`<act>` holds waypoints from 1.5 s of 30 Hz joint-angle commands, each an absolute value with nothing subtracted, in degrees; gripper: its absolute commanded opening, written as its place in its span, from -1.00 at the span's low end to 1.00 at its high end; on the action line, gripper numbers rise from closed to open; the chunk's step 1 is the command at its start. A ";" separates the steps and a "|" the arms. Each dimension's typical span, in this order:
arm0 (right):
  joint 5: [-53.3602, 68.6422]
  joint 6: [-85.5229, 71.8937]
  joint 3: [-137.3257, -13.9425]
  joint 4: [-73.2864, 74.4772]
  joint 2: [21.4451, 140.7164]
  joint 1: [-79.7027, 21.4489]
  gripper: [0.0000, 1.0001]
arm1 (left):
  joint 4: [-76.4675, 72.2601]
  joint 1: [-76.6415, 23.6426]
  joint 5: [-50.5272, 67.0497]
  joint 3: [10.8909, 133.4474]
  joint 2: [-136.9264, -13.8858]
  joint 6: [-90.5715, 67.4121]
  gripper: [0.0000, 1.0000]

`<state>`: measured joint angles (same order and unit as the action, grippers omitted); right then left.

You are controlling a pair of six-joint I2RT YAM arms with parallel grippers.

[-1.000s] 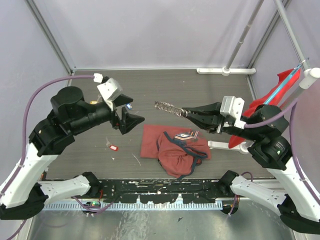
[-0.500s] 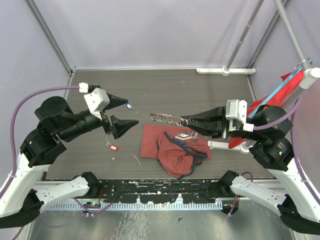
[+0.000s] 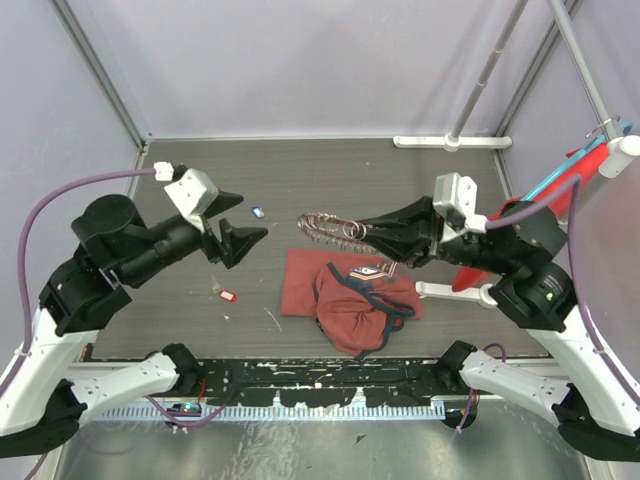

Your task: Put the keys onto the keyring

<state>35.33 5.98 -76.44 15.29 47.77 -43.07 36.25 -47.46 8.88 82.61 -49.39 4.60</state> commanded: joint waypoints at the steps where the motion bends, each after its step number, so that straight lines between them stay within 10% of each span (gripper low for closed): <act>1: 24.73 -0.58 -75.18 13.58 50.07 -43.12 -0.99 | 42.08 -46.67 -5.24 83.63 -53.39 2.63 0.53; 17: 5.28 -16.91 -67.81 15.96 58.15 -43.10 -0.99 | 51.71 -8.24 -1.68 79.75 -68.32 -16.45 0.60; 32: 7.81 -39.21 -74.74 -9.61 87.94 -51.40 -0.99 | 53.02 -7.74 -12.83 78.35 -50.82 -13.51 0.90; 45: -6.47 -41.15 -71.83 -15.24 94.40 -53.96 -0.99 | 56.21 -6.11 -15.56 78.63 -61.58 -17.50 0.82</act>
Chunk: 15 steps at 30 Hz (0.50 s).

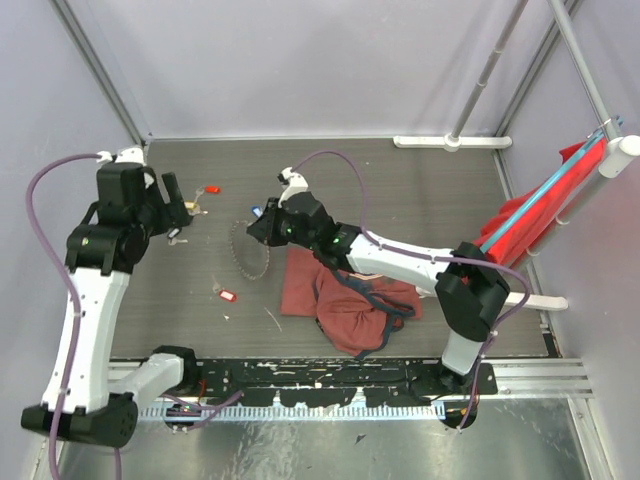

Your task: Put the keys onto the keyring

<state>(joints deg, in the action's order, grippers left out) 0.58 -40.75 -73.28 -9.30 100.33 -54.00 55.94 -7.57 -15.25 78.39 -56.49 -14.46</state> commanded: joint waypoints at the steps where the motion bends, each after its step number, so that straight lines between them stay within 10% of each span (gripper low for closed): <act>1: -7.38 -40.16 -70.70 -13.56 92.52 -53.90 -0.99 | 55.53 -5.55 -14.58 78.75 -63.42 -18.89 0.79; 15: -14.40 -28.60 -57.85 7.91 64.72 -53.87 -0.99 | 38.47 2.07 -12.39 73.83 -87.77 -28.63 0.48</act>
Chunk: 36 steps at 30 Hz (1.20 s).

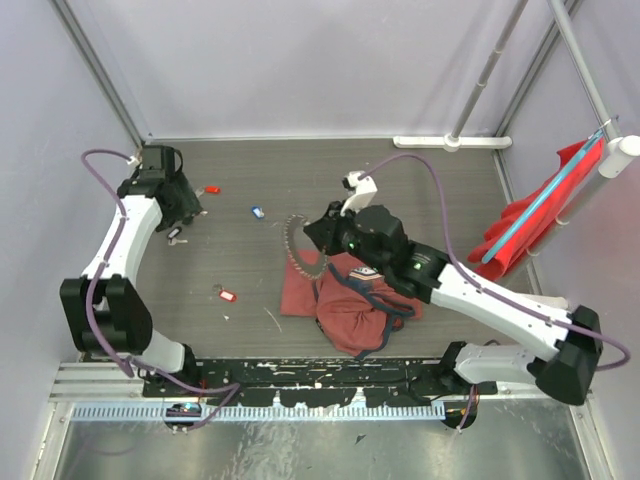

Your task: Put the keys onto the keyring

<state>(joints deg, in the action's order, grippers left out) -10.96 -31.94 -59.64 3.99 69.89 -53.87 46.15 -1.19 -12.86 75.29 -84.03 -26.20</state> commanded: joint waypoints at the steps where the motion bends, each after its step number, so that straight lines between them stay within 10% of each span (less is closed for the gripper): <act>1: -14.44 -28.14 -57.53 9.03 63.48 -53.88 -0.98 | 36.72 3.18 -11.71 74.11 -89.77 -28.45 0.50; 36: -15.74 -26.73 -54.52 14.53 56.47 -53.78 -0.98 | 40.05 8.09 -4.90 100.46 -125.24 -22.27 0.35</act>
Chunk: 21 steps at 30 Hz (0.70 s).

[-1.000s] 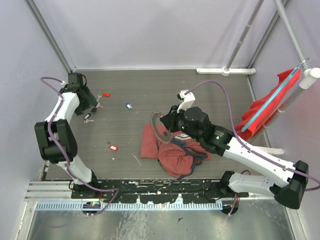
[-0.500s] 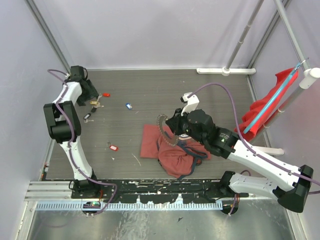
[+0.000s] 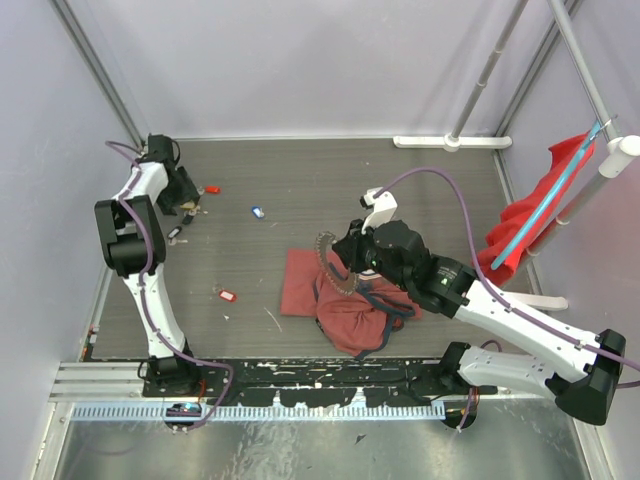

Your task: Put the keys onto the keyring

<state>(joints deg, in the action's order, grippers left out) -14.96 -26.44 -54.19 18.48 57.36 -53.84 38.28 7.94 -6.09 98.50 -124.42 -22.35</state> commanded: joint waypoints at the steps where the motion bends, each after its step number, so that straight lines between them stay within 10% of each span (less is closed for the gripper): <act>1: -15.78 -26.80 -54.47 14.51 56.51 -53.79 -0.99 | 40.20 8.09 -4.81 100.39 -125.43 -22.38 0.34; 21: -16.00 -27.02 -54.19 14.65 56.70 -53.78 -0.99 | 39.32 0.19 -5.14 93.81 -124.19 -22.43 -0.19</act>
<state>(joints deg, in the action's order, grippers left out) -14.96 -26.50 -53.67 18.48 57.41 -53.84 39.42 2.81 -5.13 97.14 -125.03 -22.35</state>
